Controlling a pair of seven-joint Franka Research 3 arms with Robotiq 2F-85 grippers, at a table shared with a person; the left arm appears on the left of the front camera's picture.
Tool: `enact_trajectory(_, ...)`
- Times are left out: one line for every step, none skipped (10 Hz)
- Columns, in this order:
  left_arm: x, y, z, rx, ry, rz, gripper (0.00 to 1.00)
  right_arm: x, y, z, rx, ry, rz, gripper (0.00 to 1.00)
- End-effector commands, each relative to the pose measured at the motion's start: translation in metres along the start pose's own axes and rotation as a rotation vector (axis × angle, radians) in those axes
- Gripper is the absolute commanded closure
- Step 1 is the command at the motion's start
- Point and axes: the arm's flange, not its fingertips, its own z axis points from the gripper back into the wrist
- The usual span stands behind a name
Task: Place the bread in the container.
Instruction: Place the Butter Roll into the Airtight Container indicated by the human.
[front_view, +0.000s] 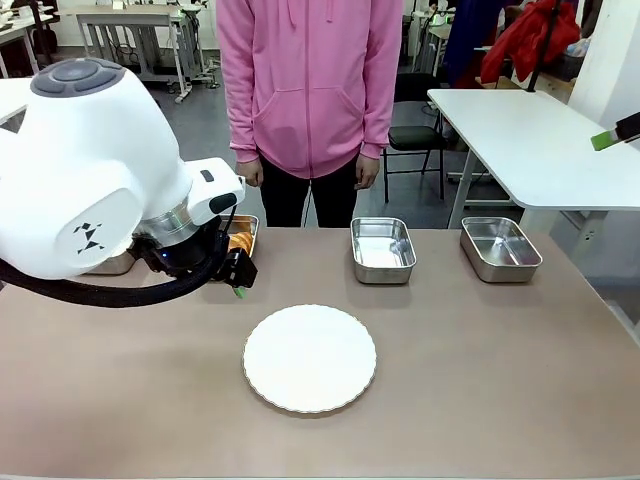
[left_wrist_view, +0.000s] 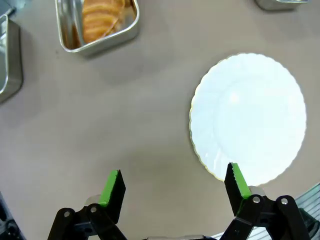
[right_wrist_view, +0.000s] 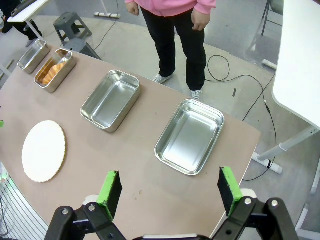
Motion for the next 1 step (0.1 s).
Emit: enact_trajectory(-0.0025, 0.0032, 0.0019, 0.007, 0.013, 0.023, 0.00, 0.0000, -0.0007, 0.0005, 0.015, -0.015, -0.002, 0.00)
